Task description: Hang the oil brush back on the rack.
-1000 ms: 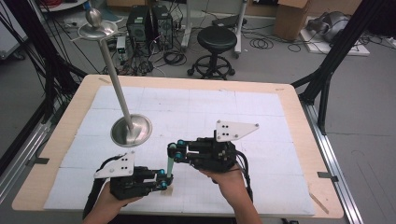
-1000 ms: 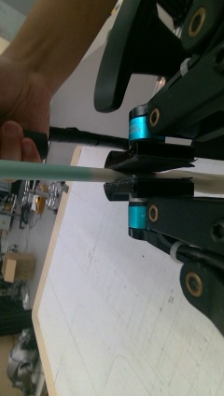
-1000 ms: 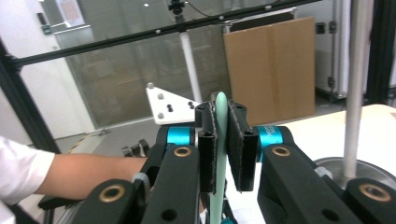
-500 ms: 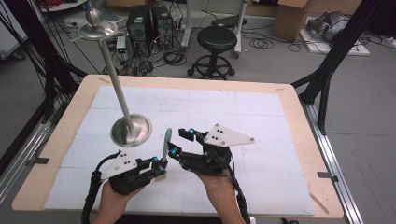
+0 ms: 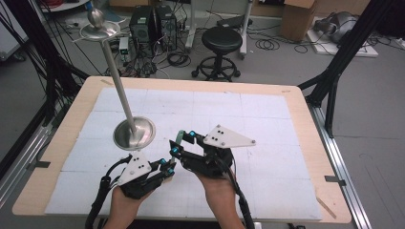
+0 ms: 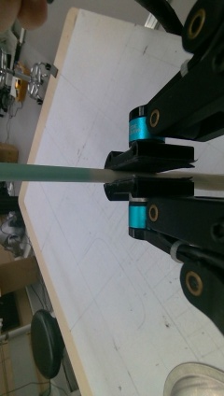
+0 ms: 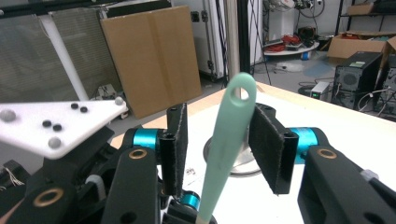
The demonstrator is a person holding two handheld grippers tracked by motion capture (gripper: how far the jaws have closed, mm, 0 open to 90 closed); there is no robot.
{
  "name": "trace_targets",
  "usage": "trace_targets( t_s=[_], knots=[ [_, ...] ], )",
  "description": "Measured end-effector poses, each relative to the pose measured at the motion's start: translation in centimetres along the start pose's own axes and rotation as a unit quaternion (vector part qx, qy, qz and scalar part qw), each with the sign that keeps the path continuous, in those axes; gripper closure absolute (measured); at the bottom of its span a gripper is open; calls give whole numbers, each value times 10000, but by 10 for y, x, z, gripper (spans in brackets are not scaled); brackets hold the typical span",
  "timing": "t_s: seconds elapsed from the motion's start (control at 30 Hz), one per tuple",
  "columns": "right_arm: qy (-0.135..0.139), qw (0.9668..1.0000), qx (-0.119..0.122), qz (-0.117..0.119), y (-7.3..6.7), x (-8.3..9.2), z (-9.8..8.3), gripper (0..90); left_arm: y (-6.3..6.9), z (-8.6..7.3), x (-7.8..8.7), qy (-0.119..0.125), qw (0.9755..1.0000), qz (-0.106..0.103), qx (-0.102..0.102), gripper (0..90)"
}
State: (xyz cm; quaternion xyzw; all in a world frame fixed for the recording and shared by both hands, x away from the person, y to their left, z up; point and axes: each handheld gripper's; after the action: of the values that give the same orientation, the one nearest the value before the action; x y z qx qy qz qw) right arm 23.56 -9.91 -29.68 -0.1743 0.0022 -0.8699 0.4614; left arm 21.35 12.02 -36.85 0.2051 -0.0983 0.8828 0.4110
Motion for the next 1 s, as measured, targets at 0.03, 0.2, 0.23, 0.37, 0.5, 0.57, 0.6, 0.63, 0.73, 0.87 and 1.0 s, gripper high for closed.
trace_targets(
  t_s=[0.03, 0.2, 0.23, 0.37, 0.5, 0.57, 0.6, 0.63, 0.73, 0.87, 1.0],
  knots=[
    [-10, 10000, -14, 11, 0, 0, 0, 640, 1, 0, 0, 22, 10000, 28, 0, 845],
    [0, 9998, -58, 169, 2, 1, 1, 749, 2, -1, 0, 29, 10000, 17, -38, 845],
    [0, 9998, -43, 215, 2, 1, 1, 756, 2, -1, 1, 26, 10000, 3, -44, 845],
    [1, 9993, -2, 383, 3, 2, 1, 768, 2, -1, 2, 48, 9999, -91, -63, 845],
    [44, 9985, -4, 551, 5, 5, 2, 771, 1, -1, 4, 170, 9994, -293, -51, 842],
    [43, 9979, 8, 650, 6, 6, 3, 773, -1, -2, 5, 199, 9988, -447, -81, 841],
    [41, 9975, 17, 711, 6, 7, 3, 773, -1, -2, 5, 199, 9988, -447, -81, 839],
    [40, 9970, 55, 766, 6, 8, 3, 774, -5, -2, 6, 187, 9969, -757, -80, 828],
    [20, 9957, 159, 912, 7, 10, 3, 774, -7, -2, 7, 234, 9947, -995, -63, 721],
    [0, 9921, 240, 1232, 10, 13, 4, 774, -16, -2, 12, 375, 9893, -1408, -2, 628],
    [27, 9854, 335, 1667, 15, 14, 5, 774, -26, -3, 15, 518, 9787, -1987, 17, 578]
  ],
)
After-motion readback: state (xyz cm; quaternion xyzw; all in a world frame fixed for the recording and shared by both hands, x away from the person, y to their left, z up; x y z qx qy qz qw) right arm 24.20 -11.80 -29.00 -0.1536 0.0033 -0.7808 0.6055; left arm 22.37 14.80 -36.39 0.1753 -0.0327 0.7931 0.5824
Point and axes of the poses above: each handheld gripper's, and its own axes: x roughly backward along the jaws, z roughly out of its top, y roughly to its right, and after that the axes turned 7 degrees about -y, right-handed
